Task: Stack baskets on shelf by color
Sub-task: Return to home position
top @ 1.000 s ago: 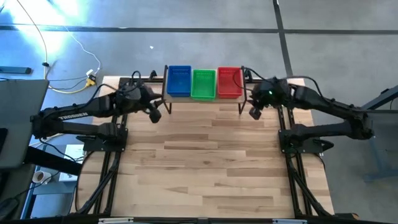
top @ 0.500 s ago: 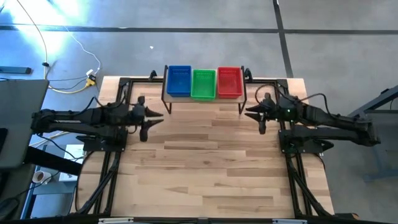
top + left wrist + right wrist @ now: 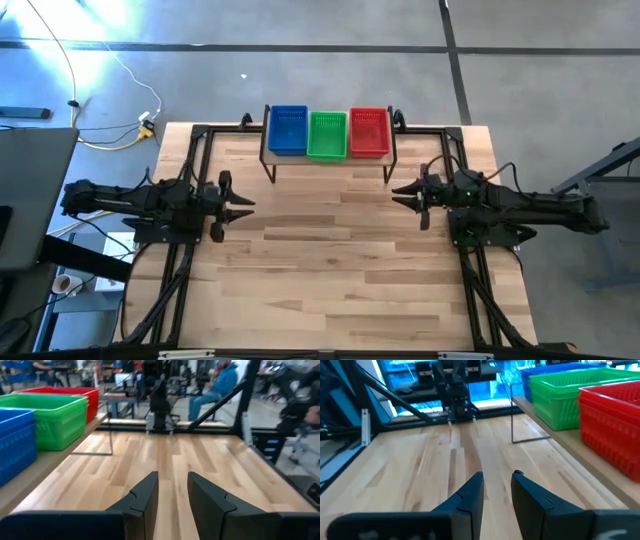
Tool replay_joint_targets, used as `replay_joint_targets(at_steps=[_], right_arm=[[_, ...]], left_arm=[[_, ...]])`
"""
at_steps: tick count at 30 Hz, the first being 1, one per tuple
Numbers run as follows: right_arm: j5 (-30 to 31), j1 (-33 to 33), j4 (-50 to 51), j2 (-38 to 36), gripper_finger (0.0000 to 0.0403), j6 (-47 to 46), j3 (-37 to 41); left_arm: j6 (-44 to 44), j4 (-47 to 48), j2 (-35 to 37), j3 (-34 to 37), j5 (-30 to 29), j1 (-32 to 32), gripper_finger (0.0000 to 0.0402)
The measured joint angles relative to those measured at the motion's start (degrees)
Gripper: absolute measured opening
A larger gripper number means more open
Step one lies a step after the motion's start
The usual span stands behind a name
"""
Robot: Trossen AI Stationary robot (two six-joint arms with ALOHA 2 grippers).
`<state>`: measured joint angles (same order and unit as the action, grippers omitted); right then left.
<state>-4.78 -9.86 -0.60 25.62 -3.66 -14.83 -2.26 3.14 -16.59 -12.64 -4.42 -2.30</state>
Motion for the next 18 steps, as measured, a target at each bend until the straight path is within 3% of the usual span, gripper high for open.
replay_joint_targets(at_steps=[12,18], right_arm=[[-0.23,1.68,-5.41,-9.29,0.0087,-1.29,9.93],[-2.73,1.68,-6.07,-14.66,0.0087,-2.47,13.58]], left_arm=[[3.06,0.31,13.78,6.49,0.82,3.59,0.0094],[2.6,0.1,16.4,9.78,0.81,3.6,0.0094]])
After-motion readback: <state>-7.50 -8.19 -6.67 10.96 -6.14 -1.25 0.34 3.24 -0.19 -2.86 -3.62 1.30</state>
